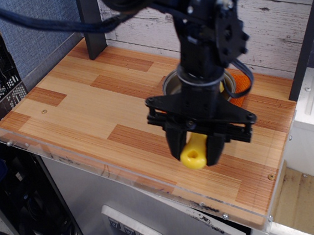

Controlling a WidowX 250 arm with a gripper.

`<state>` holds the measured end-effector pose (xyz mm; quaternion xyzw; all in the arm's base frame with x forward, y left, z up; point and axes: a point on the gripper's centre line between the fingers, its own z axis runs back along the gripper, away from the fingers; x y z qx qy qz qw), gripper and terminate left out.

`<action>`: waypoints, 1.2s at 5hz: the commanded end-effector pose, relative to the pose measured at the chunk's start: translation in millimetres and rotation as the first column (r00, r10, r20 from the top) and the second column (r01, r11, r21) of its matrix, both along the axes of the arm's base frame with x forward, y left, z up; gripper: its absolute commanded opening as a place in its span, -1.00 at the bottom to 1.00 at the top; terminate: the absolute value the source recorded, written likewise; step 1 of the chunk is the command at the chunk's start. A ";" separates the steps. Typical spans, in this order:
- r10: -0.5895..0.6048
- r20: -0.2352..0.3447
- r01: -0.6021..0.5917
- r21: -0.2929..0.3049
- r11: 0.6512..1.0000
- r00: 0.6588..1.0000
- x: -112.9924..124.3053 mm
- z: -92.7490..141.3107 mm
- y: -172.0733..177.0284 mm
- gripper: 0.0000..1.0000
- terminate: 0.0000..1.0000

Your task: Hold the yellow knife from left side of the table and place it on right edge of the table.

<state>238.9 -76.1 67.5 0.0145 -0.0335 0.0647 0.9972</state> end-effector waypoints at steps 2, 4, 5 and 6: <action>-0.145 -0.038 0.145 -0.007 0.989 0.989 3.1 -24.9 -26.6 -1.00 -1.00; -0.143 -0.084 0.144 -0.002 0.990 0.986 3.4 -46.4 -36.0 -1.00 -1.00; -0.128 -0.103 0.127 -0.012 0.992 0.986 2.3 -52.2 -39.4 -1.00 -1.00; -0.151 -0.102 0.151 -0.007 0.988 0.983 3.7 -46.7 -40.3 1.00 -1.00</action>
